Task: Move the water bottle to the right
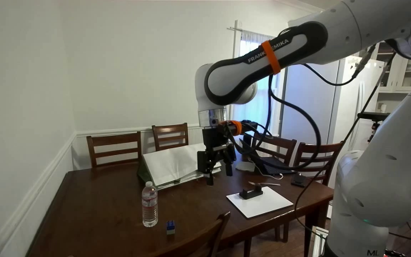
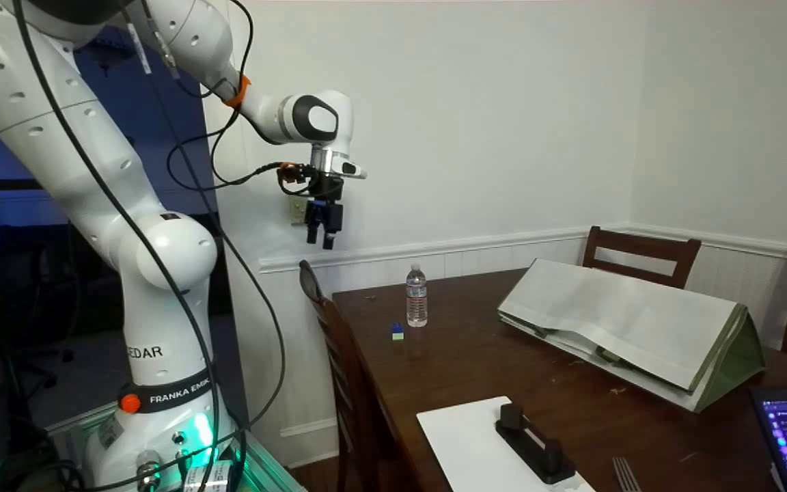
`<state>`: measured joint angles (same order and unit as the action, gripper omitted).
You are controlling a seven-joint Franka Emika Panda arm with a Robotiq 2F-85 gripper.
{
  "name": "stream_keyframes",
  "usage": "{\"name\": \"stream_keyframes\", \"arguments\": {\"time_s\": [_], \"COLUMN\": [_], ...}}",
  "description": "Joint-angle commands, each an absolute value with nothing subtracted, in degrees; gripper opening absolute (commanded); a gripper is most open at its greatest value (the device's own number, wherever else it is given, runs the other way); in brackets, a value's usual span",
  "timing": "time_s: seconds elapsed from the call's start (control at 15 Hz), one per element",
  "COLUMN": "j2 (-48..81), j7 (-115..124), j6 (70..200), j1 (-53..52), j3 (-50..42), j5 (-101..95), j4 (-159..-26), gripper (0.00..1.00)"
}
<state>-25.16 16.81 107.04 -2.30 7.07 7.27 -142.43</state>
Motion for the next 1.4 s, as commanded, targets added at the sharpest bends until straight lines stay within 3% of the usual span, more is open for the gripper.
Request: {"name": "stream_keyframes", "arguments": {"time_s": [0.0, 0.67, 1.33], "j2": [-13.59, 9.61, 21.9], "j7": [20.43, 34.1, 39.76], "j6": [109.74, 123.26, 130.26], "j1": [-1.03, -4.25, -8.7], "j3": [9.36, 6.93, 0.69], "j5": [0.71, -6.7, -9.17], "j4": [-132.38, -112.91, -102.79], "gripper": [1.0, 1.0, 1.0]}}
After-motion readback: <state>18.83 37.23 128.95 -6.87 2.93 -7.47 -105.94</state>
